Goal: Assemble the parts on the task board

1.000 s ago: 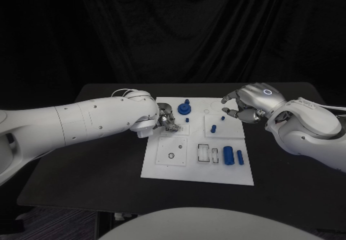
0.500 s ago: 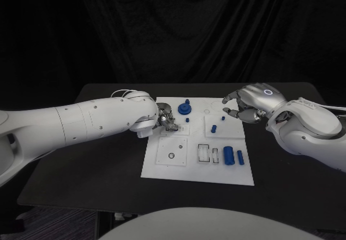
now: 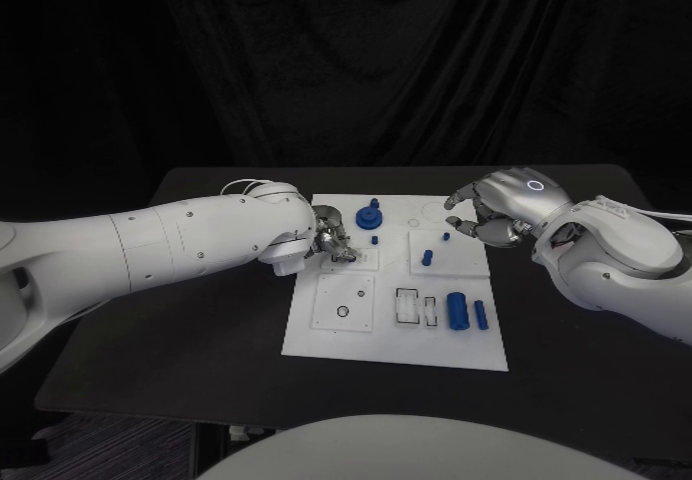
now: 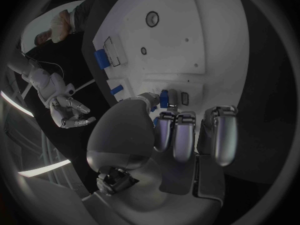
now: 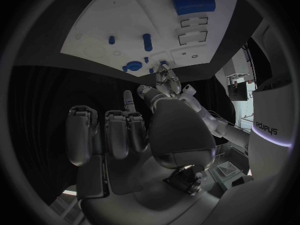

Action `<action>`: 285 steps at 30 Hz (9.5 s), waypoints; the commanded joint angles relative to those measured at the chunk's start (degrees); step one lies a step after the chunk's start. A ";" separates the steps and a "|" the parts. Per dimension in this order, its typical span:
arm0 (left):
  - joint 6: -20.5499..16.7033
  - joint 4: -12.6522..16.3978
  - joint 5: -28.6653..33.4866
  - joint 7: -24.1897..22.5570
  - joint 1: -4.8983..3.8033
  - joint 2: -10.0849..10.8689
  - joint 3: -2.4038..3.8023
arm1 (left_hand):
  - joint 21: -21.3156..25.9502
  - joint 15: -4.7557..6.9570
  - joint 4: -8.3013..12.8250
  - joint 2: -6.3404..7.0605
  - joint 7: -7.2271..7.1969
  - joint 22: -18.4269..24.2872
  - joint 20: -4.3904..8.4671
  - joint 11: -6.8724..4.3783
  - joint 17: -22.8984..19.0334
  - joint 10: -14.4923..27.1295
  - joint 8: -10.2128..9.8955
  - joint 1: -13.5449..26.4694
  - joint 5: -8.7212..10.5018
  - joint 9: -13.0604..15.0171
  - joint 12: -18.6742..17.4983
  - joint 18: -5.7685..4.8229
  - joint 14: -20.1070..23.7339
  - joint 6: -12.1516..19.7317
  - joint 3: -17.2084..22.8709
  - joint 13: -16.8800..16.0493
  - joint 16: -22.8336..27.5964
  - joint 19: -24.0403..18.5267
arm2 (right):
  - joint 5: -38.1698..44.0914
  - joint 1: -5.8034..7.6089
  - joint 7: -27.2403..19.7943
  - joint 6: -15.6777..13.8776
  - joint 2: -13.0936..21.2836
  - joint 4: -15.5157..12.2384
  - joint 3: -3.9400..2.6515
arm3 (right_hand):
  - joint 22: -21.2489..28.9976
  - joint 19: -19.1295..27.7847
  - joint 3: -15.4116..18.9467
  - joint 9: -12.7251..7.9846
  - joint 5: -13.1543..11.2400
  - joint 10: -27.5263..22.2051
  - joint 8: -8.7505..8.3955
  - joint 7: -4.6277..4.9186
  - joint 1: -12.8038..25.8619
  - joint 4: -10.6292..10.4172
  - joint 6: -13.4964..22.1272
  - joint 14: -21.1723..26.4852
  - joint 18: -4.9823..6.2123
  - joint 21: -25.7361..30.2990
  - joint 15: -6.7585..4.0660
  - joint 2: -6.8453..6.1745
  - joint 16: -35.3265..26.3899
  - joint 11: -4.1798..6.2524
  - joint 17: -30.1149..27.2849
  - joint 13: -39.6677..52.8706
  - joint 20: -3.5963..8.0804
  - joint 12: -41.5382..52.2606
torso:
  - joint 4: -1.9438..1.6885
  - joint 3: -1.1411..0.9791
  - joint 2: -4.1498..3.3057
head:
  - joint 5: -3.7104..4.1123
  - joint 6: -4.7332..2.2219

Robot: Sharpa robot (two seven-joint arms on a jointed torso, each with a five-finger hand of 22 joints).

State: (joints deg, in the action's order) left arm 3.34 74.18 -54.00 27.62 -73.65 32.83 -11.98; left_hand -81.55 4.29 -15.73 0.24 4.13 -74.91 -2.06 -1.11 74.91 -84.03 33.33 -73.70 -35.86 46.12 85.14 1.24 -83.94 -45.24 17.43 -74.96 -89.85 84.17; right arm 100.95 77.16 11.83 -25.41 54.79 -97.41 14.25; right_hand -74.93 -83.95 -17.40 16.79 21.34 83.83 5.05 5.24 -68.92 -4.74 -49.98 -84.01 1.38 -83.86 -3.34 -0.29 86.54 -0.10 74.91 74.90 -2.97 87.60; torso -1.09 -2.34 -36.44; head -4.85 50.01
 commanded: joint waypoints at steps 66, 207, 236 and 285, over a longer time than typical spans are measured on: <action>-8.06 3.96 -2.86 -7.91 0.21 4.68 -0.13 | -0.60 0.50 1.00 -2.84 -2.00 -12.67 0.38 -0.74 15.09 -4.19 -0.52 12.92 14.08 4.77 2.43 0.60 -6.06 -3.67 -13.39 -13.02 -0.15 2.62 | 0.39 -0.73 1.52 0.81 0.24 0.61 -0.04 | -13.02 -3.05 -2.16 -0.46 4.58 3.20 -0.34 0.06 -1.63 1.05 -1.03 -4.52 0.18 -0.27 -0.72 -0.52 -0.16 0.55 8.36 11.46 0.62 -1.14 | -0.10 -0.02 0.00 | -0.70 -0.01; 11.14 -20.42 -10.80 -7.32 -2.41 -7.89 -0.14 | 0.37 -0.23 0.81 -2.34 -1.24 -12.31 -0.29 -0.03 15.09 -5.97 -14.86 9.50 12.75 5.35 4.86 0.85 -6.06 -8.94 -11.65 -15.04 -0.15 1.71 | 0.39 -1.11 1.10 1.38 -1.10 2.32 -0.04 | -13.14 -3.22 -2.86 -0.61 5.27 3.37 -0.49 0.10 -1.32 0.72 -1.02 -4.63 0.09 -0.58 -0.72 0.14 0.05 0.53 8.73 11.61 0.63 -0.99 | -0.06 0.00 0.00 | -0.59 -0.01; 11.27 -20.89 -10.80 -7.37 -2.21 -8.38 -0.14 | 0.13 0.03 2.70 -2.57 -1.58 -12.41 -0.08 -0.34 15.09 -5.97 -15.59 7.40 7.74 6.70 4.86 0.79 -6.06 -9.59 -8.55 -15.04 -0.15 1.86 | 0.39 -1.37 1.08 2.21 -1.38 2.62 -0.04 | -13.14 -3.24 -3.17 -0.64 5.40 3.38 -0.47 0.12 -1.29 0.83 -1.21 -4.65 0.09 -0.59 -0.71 0.14 0.08 0.52 8.78 11.59 0.64 -1.00 | 0.02 -0.01 0.00 | -0.65 -0.01; -2.33 -0.86 4.02 -3.12 -2.12 5.85 -0.14 | 2.42 0.48 13.24 2.36 -2.03 -11.74 0.37 -0.87 15.09 -4.35 -14.49 7.39 3.46 13.47 2.64 1.28 -6.06 -11.39 8.89 -13.73 -0.15 0.81 | 0.39 -1.80 1.82 3.69 0.09 2.58 -0.04 | -13.11 -3.20 -3.47 -0.64 5.39 3.03 -0.39 -0.10 -1.31 0.92 -1.46 -4.60 0.11 -0.50 -0.76 0.32 -0.05 0.62 8.55 11.14 0.65 -1.44 | -0.20 -0.08 0.00 | -0.95 -0.01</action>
State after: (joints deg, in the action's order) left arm 4.61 72.54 -54.99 21.58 -75.67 38.57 -12.16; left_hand -79.30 4.60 -5.21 2.22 2.79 -74.91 -1.96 -1.62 74.91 -83.92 18.64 -66.33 -32.33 59.60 87.95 2.16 -84.05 -55.83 23.36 -74.94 -89.85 83.87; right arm 100.95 75.50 12.38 -22.34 54.77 -94.79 14.25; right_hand -74.94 -83.95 -20.40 16.21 26.37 84.04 4.83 5.29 -70.19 -3.78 -51.15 -84.06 1.37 -84.13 -3.69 -0.67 86.54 0.11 74.91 74.91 -2.56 86.36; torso -1.26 -2.42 -36.39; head -5.75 50.01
